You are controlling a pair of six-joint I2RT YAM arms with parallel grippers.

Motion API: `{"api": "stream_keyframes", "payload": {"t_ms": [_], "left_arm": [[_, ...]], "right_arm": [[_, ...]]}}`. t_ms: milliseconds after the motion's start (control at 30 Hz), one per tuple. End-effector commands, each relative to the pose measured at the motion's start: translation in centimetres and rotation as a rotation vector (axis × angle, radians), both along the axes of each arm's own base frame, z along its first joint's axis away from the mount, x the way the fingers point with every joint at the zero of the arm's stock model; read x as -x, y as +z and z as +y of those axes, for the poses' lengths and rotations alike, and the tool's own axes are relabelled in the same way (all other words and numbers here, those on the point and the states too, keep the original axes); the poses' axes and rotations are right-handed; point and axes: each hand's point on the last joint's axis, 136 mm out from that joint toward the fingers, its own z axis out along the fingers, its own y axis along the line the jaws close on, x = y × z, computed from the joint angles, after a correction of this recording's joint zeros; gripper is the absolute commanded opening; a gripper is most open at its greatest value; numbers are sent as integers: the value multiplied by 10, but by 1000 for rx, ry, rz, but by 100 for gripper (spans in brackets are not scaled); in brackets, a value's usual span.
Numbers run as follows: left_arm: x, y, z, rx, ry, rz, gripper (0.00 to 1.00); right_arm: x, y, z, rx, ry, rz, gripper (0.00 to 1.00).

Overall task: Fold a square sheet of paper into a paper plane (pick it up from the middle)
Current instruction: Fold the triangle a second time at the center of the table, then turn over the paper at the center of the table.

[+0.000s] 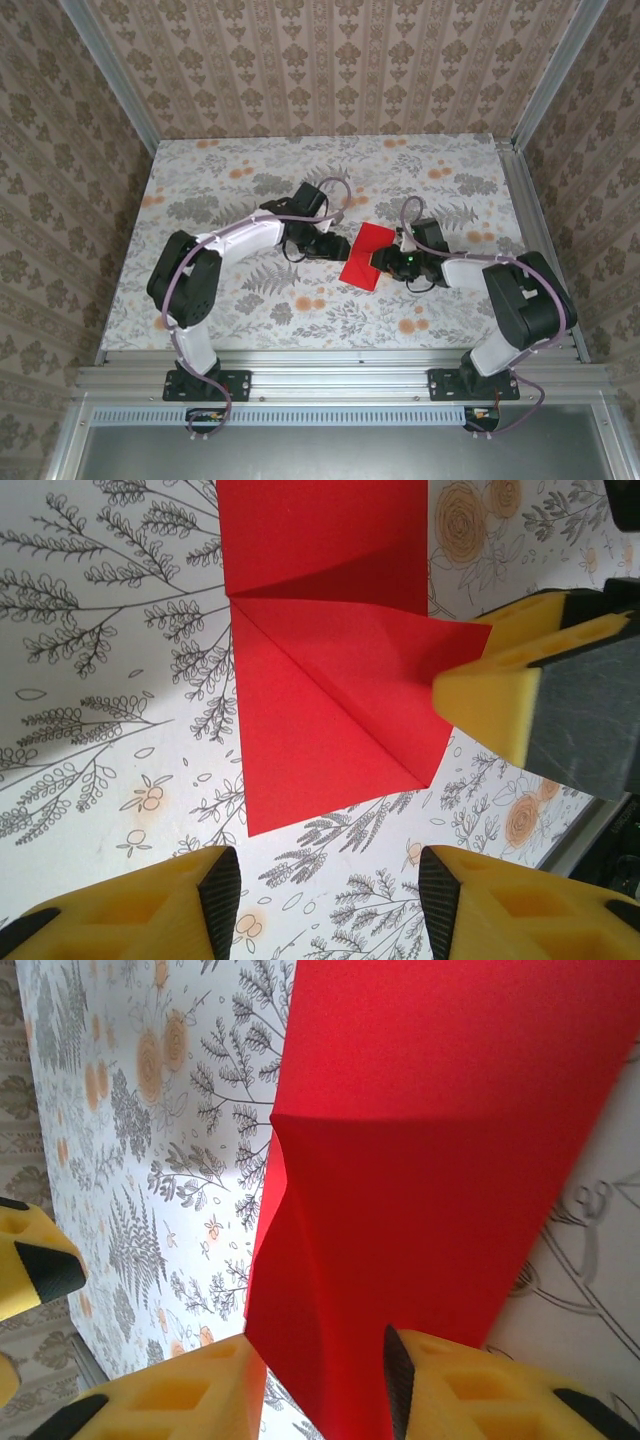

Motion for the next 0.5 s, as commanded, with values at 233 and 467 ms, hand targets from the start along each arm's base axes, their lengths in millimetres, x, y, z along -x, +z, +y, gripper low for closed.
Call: {"api": "stream_keyframes", "payload": {"t_ms": [233,467], "left_arm": [[3,10,2,61,40,-3,55],[-1,21,4,142,145,3,60]], "right_arm": [[-17,-1,24,2,79,-26,18],[-16,21,29,-49,94,-69,6]]}}
